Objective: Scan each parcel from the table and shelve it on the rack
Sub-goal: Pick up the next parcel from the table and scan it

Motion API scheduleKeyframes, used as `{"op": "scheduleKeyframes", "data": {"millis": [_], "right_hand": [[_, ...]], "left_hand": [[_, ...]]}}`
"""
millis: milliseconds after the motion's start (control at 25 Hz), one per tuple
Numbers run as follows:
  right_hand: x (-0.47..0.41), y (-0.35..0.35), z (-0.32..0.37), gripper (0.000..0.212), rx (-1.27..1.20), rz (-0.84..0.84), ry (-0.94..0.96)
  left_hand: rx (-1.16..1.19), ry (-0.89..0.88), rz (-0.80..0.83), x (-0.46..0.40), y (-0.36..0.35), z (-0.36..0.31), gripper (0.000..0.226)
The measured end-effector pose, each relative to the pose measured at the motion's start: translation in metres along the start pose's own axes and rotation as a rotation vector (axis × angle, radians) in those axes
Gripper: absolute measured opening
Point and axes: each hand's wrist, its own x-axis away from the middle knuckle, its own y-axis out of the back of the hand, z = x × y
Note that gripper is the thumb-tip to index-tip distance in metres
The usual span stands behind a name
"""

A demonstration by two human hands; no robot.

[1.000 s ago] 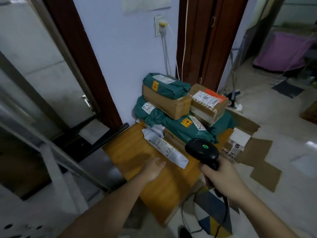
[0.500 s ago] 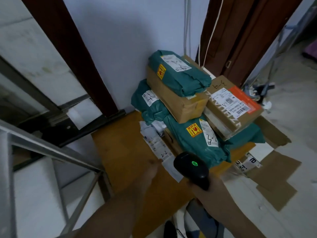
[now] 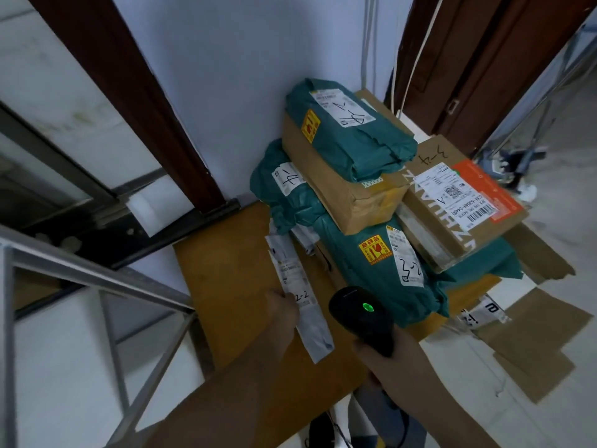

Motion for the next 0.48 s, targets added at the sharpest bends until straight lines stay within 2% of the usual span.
{"op": "scheduleKeyframes", "data": {"millis": [160, 280, 480], "right_hand": [[0.001, -0.016, 0.02, 0.01, 0.027, 0.045, 0.028], [0.002, -0.033, 0.03, 0.018, 0.076, 0.011, 0.115], [0.018, -0.062, 0.046, 0.021, 0.071, -0.029, 0.253]], "left_hand": [[0.175, -0.08, 0.046, 0.029, 0.046, 0.001, 0.012], [0.278, -0.128, 0.152, 0.046, 0.073, 0.005, 0.022], [0.442, -0.194, 0.212, 0.079, 0.107, 0.009, 0.02]]}}
